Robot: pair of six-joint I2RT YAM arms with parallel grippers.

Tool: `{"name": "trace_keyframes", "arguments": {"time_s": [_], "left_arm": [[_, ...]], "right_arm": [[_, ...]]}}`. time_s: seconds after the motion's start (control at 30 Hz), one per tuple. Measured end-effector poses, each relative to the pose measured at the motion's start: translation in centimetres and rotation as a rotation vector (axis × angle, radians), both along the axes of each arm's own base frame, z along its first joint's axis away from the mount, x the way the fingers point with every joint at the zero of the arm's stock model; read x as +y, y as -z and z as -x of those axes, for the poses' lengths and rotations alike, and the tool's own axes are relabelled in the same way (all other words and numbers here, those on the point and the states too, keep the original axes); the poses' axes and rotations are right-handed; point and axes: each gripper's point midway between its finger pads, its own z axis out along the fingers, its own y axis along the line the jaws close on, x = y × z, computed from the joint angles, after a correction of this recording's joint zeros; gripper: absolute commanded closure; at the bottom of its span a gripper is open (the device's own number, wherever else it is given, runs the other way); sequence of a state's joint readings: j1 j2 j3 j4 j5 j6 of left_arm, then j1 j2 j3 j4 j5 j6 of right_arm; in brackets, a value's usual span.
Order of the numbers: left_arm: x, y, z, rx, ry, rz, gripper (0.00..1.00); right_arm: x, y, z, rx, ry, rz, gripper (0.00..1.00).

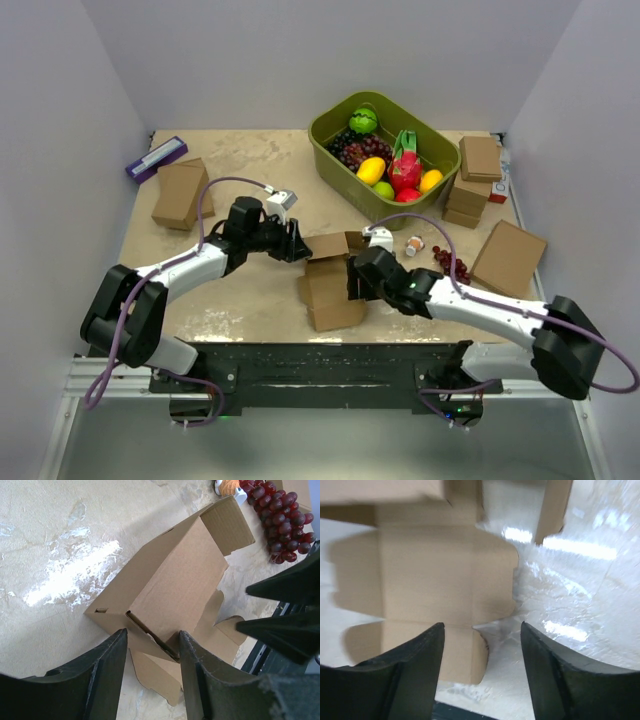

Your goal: Fold the paper box

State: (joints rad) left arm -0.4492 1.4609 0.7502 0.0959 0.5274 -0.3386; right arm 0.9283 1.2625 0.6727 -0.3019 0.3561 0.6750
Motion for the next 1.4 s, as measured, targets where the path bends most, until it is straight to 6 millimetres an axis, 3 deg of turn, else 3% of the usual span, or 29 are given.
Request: {"name": "trace_keyframes", "arguments": {"time_s": [0.13, 0.2, 0.47, 0.63, 0.73, 0.77, 0.93, 1.4], "left_arm": [[0.0, 0.0, 0.0, -0.002, 0.001, -0.001, 0.50], [0.0, 0.0, 0.0, -0.002, 0.001, -0.001, 0.50], [0.0, 0.0, -0.1, -0.008, 0.004, -0.003, 0.50], [0.0, 0.0, -0.1, -0.008, 0.004, -0.003, 0.51], [0.0, 0.0, -0.1, -0.008, 0.004, -0.003, 0.51], [0.0, 0.0, -0.1, -0.008, 0.004, -0.003, 0.51], [0.0, 0.0, -0.1, -0.009, 0.004, -0.003, 0.51], [0.4, -0.2, -0.4, -0.011, -0.016, -0.013, 0.54]], "right_arm": [[0.1, -4.4, -1.4, -0.086, 0.037, -0.059, 0.31], [-0.1, -4.9, -2.1, -0.105, 0.060, -0.057, 0.33], [-2.5, -2.1, -4.2, -0.104, 0.148, 0.083, 0.42], [-3.4, -1.4, -6.2, -0.132, 0.192, 0.118, 0.49], [-3.6, -1.1, -7.6, -0.163, 0.188, 0.140, 0.64], [-3.6, -0.8, -7.9, -0.168, 0.182, 0.151, 0.78], [-3.4, -0.2, -8.3, -0.171, 0.132, 0.199, 0.99], [-0.5, -4.4, -8.7, -0.137, 0.024, 0.158, 1.00]]}}
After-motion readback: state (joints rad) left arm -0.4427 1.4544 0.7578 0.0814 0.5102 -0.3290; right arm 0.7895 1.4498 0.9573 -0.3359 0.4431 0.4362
